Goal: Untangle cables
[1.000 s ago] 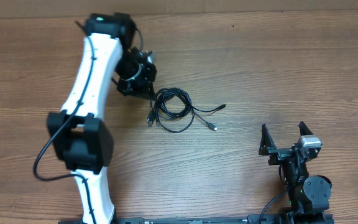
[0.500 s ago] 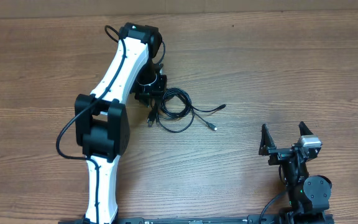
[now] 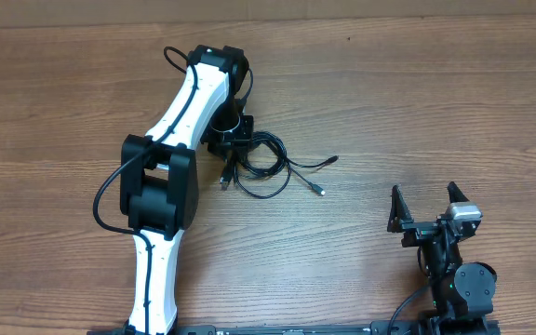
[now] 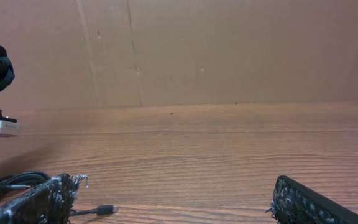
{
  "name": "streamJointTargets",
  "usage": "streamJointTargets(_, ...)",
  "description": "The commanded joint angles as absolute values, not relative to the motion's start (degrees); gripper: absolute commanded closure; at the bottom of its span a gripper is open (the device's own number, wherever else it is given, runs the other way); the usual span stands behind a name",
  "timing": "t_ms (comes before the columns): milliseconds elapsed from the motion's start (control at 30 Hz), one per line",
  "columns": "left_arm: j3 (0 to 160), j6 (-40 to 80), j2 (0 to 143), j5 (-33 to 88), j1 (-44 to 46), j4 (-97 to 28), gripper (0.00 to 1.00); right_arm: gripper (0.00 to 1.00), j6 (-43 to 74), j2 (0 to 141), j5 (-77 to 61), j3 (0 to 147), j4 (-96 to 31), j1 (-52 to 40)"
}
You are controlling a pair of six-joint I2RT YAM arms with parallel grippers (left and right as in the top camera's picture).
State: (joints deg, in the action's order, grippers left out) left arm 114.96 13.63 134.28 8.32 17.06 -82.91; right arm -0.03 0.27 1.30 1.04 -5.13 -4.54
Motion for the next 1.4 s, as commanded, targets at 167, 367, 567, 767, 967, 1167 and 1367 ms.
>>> streamJointTargets(167, 111.00, 15.07, 134.93, 8.58, 18.41, -81.14, 0.57, 0.00, -0.30, 0.19, 1.17, 0.47, -4.75, -4.38)
streamJointTargets(367, 109.86, 15.05, 134.93, 8.58, 18.41, -78.94, 0.87, 0.00, -0.30, 0.19, 1.17, 0.47, -4.75, -4.38)
streamJointTargets(567, 111.22, 9.58, 134.89, 8.99, 18.35, -80.03, 0.96, 0.00, -0.30, 0.19, 1.17, 0.47, -4.75, -4.38)
streamJointTargets(767, 118.24, 6.33, 134.87, 8.84, 17.78, -87.22, 0.96, 0.00, -0.30, 0.19, 1.17, 0.47, -4.73, -4.38)
streamJointTargets(967, 126.76, 6.20, 134.87, 8.82, 17.76, -92.20, 0.96, 0.00, -0.30, 0.19, 1.32, 0.47, -4.73, -4.38)
streamJointTargets(1167, 132.68, 6.20, 134.87, 8.80, 17.37, -96.40, 0.96, 0.00, -0.27, 0.19, 1.30, 0.47, -4.51, -4.38)
streamJointTargets(1367, 137.10, 4.71, 134.17, 8.86, 17.30, -96.84, 0.96, 0.00, 3.31, 0.19, -7.51, 0.47, -4.05, -4.43)
